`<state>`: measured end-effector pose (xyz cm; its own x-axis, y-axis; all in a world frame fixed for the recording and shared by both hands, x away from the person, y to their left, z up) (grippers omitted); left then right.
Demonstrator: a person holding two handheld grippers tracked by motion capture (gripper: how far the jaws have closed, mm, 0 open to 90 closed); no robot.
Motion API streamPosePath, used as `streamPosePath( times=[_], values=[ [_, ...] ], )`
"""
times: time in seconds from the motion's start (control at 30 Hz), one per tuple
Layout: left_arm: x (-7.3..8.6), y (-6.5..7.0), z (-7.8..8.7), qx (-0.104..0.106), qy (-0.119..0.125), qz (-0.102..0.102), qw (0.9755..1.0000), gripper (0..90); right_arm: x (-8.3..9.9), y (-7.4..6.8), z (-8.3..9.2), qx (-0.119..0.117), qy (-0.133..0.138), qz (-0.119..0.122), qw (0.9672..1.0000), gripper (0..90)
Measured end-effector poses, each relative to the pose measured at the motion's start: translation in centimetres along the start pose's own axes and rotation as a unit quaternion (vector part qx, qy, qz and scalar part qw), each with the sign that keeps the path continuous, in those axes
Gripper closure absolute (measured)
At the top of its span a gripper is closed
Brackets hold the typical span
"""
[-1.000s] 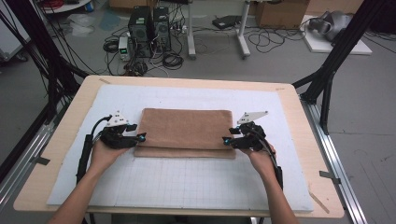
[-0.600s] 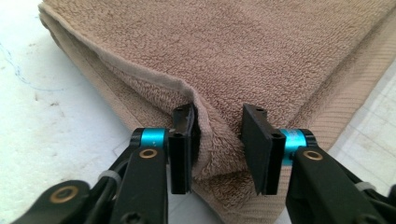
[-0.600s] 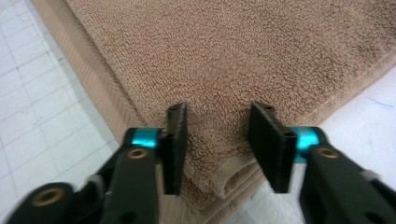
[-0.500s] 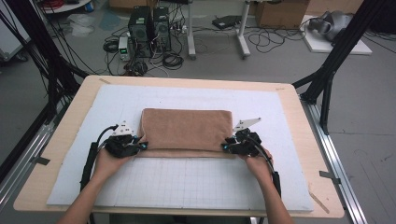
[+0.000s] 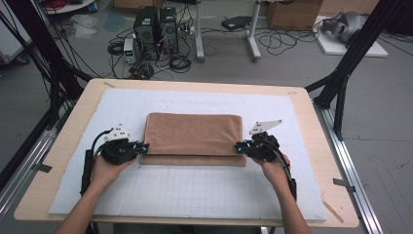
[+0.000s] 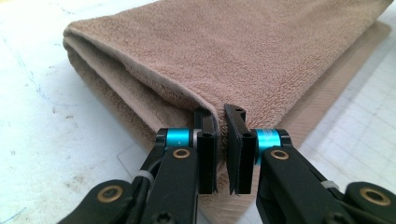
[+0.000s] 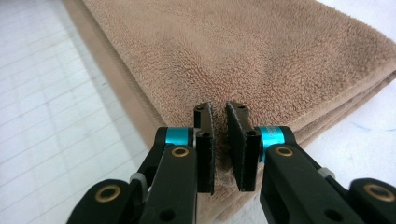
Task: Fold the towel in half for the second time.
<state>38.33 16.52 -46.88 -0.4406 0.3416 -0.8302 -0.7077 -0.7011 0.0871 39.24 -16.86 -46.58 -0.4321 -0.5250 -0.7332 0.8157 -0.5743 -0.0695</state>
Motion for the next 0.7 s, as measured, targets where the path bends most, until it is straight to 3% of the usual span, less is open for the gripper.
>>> streamPosePath(
  times=[0.07, 0.17, 0.2, 0.27, 0.3, 0.43, 0.57, 0.6, 0.7],
  values=[
    [-0.1, 0.4, 0.3, 0.004, 0.002, -0.003, 1.0, 83.3, -0.1, -0.3, 0.5, 0.001, -0.002, 0.005, 1.0, 81.8],
    [0.9, 1.0, 0.1, 0.021, -0.02, 0.002, 0.9996, 81.7, 0.5, -0.7, 0.6, -0.007, -0.014, 0.008, 0.9998, 81.0],
    [1.5, 1.1, 0.1, 0.024, -0.033, 0.001, 0.9992, 79.2, 0.8, -0.7, 0.4, -0.012, -0.022, 0.009, 0.9997, 79.6],
    [2.4, 0.6, 0.0, 0.001, -0.048, 0.006, 0.9988, 64.2, 1.2, -1.0, 0.1, -0.016, -0.026, 0.009, 0.9995, 73.1],
    [2.4, 0.4, 0.2, -0.001, -0.042, 0.01, 0.999, 58.2, 1.2, -1.0, 0.1, -0.014, -0.027, 0.011, 0.9995, 71.5],
    [1.1, -0.4, 1.5, -0.024, 0.001, 0.019, 0.9995, 53.8, 0.7, -1.0, 0.1, -0.009, -0.013, 0.008, 0.9998, 65.0],
    [0.1, -0.5, 1.8, -0.041, 0.012, -0.003, 0.9991, 58.9, 0.5, -0.9, -0.5, -0.009, -0.012, 0.007, 0.9999, 65.7],
    [0.1, -0.4, 1.7, -0.041, 0.012, -0.006, 0.9991, 63.9, 0.6, -1.0, -0.7, -0.01, -0.016, 0.003, 0.9998, 66.4],
    [0.8, -0.1, 0.6, -0.04, -0.008, -0.013, 0.9991, 75.9, 1.4, -1.0, -1.7, -0.009, -0.029, 0.0, 0.9995, 68.4]
  ],
)
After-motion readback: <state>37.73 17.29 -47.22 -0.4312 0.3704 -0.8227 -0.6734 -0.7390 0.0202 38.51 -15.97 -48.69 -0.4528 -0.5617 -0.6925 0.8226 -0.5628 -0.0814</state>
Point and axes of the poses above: each handheld gripper's, and its own axes: z roughly backward along the jaws, x roughly out of its underside, y roughly to its right, the point moved 10 cm from there along -z, roughly forward along the jaws, and after that the axes turned 1 degree about -y, right-handed, at the moved point
